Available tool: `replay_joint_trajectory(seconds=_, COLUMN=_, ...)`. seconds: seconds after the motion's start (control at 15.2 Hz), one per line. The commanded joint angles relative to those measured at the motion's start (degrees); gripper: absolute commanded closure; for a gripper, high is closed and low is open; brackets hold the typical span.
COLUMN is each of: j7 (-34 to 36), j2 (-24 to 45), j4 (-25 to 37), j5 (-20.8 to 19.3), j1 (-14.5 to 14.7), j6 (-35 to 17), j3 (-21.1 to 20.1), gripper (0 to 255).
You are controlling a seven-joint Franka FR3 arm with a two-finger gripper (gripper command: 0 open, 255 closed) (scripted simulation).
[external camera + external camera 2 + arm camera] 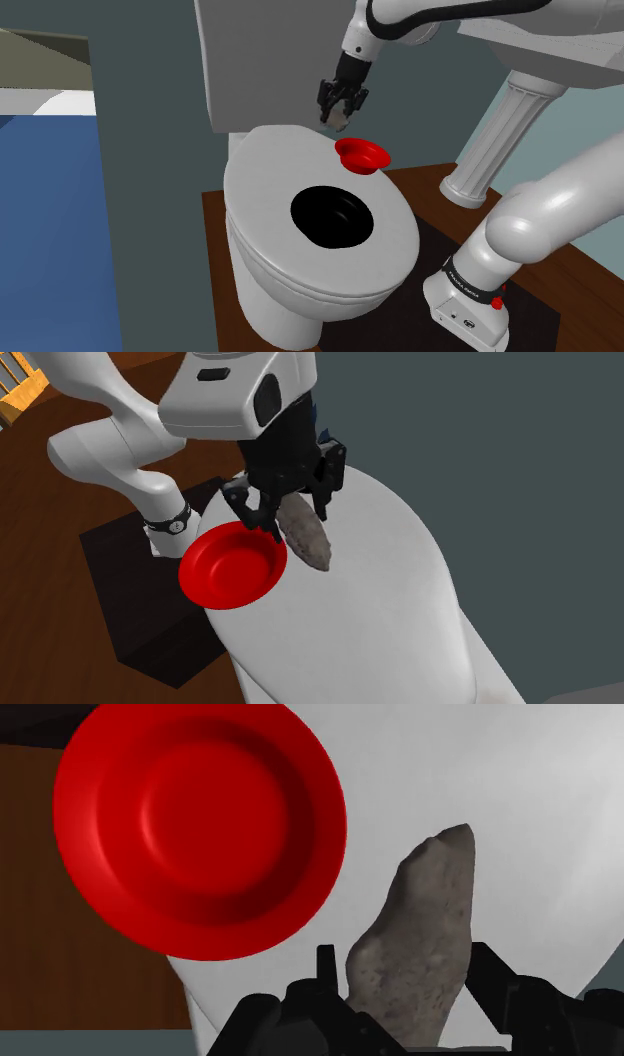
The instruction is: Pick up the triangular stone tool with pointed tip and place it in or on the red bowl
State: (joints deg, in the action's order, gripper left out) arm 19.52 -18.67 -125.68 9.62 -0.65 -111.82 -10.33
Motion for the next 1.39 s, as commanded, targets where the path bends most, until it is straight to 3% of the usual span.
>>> replay_joint_trajectory(seconds=0.0, j7=-2.19, j2=-4.02, j4=-3.65, j5=0.31, j1=-0.46, j6=0.64, j3=1.51, gripper=255)
replay_joint_trajectory(seconds=0.4, j7=-8.33, j2=-16.53, j4=-13.66, j5=-0.69, j1=-2.19, j6=3.99, j3=6.63, gripper=255)
replay_joint_trajectory(seconds=1.32, j7=-9.5, j2=-14.73, j4=-22.63, j5=0.18, j1=-1.87, j6=-6.73, j3=6.17, gripper=255)
